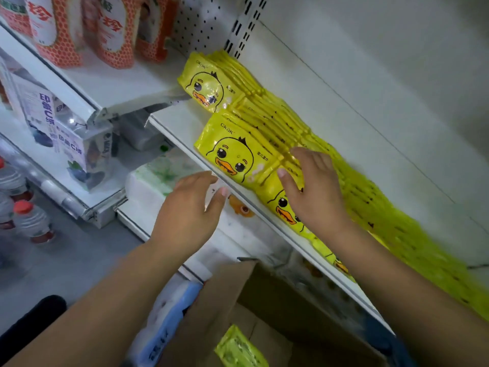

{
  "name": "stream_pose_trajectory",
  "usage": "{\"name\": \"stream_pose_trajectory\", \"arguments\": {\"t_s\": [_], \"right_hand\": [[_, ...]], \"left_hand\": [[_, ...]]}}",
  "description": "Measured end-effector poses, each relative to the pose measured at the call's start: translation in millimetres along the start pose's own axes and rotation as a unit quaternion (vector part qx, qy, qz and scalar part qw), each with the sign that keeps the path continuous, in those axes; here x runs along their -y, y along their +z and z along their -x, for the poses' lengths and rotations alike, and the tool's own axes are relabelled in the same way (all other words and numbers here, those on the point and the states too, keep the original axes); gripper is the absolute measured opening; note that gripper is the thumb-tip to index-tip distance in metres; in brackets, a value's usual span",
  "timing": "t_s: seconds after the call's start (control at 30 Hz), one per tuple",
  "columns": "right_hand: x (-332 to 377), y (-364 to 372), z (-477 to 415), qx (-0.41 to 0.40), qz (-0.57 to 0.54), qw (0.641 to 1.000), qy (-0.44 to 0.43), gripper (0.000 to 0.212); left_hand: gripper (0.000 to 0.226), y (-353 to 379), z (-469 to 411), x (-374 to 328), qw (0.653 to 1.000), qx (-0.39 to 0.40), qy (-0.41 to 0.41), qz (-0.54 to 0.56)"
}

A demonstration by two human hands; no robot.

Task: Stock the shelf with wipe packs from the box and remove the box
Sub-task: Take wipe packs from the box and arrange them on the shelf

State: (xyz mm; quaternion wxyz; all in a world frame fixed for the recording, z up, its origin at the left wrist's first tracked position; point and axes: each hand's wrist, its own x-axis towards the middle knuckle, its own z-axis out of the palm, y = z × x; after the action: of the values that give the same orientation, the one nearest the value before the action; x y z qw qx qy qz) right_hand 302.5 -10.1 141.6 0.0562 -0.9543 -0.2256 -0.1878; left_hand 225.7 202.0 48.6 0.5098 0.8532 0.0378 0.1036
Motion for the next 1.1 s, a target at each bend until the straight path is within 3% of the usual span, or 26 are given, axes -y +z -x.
{"name": "stream_pose_trajectory", "arguments": {"t_s": [0.23,0.43,0.57,0.73,0.87,0.93,1.1], "right_hand": [[-20,-23,158,0.048,0.006,0.999,0.015,0.043],[-28,0,281,0.165,-0.058,0.981,0.081,0.039],[-30,45,345,0.249,-0.137,0.937,0.202,0.034],[-37,117,385,0.350,-0.186,0.837,0.378,0.047],[-44,174,400,0.391,-0.198,0.770,0.463,0.056],[-48,201,407,0.405,-0.198,0.756,0.474,0.061],[-54,238,421,0.447,-0.157,0.763,0.440,0.077]], "left_hand": [[0.058,58,78,-12,0.981,0.167,-0.066,-0.077],[0.063,92,136,-16,0.960,0.219,-0.140,-0.107],[0.058,103,172,-9,0.959,0.204,-0.114,-0.158],[0.033,106,175,-12,0.960,0.173,-0.078,-0.206],[0.018,109,171,-6,0.960,0.167,-0.089,-0.207],[0.018,111,171,-3,0.961,0.162,-0.086,-0.207],[0.020,115,170,1,0.960,0.162,-0.078,-0.215]]}}
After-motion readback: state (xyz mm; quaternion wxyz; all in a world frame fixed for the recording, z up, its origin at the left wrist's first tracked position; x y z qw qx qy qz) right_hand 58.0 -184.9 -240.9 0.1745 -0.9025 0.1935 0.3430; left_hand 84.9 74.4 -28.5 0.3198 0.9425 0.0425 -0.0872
